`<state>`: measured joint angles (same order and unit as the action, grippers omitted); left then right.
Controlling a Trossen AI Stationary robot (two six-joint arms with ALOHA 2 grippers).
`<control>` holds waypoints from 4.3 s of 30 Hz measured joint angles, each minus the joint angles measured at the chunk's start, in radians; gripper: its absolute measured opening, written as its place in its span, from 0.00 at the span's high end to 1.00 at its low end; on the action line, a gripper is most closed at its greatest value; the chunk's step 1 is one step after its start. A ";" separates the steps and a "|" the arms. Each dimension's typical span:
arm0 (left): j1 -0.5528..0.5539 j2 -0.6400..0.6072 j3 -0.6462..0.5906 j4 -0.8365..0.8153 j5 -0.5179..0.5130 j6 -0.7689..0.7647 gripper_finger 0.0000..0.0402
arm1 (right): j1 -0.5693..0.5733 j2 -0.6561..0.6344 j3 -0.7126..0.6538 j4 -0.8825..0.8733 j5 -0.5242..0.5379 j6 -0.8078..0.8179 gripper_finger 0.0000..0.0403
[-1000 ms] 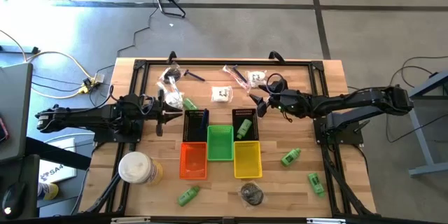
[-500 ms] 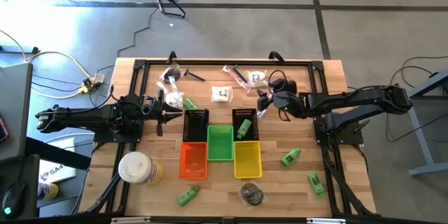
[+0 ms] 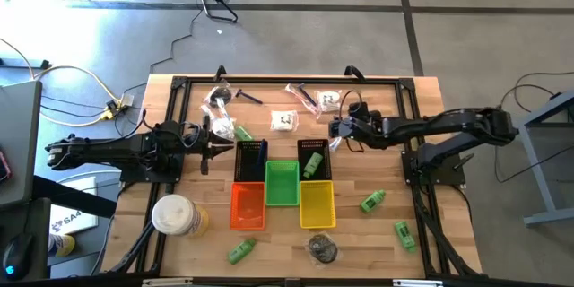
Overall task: Pick & Place Travel size toiletries
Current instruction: Put the right blue toothbrush into the yellow bin
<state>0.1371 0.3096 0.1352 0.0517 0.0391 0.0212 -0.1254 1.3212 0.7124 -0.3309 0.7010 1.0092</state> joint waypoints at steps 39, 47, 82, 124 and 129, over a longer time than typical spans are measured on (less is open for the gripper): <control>0.000 0.000 0.001 -0.003 0.001 0.000 0.85 | -0.132 0.303 0.001 -0.058 -0.260 0.182 0.28; 0.000 0.000 0.001 -0.003 0.001 -0.001 0.85 | -0.132 0.304 0.000 -0.063 -0.260 0.172 0.43; 0.000 0.000 0.001 -0.004 0.001 0.000 0.85 | -0.132 0.299 -0.001 -0.059 -0.268 0.087 0.94; 0.000 0.000 0.001 -0.009 0.001 -0.004 0.85 | 0.024 -0.148 -0.001 0.192 -0.370 -0.411 0.96; 0.000 0.000 0.001 -0.008 0.001 -0.004 0.85 | 0.094 -0.147 -0.001 0.206 -0.371 -0.412 0.96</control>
<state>0.1372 0.3098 0.1360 0.0433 0.0402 0.0170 -0.0319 1.1740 0.7116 -0.1248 0.3298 0.5968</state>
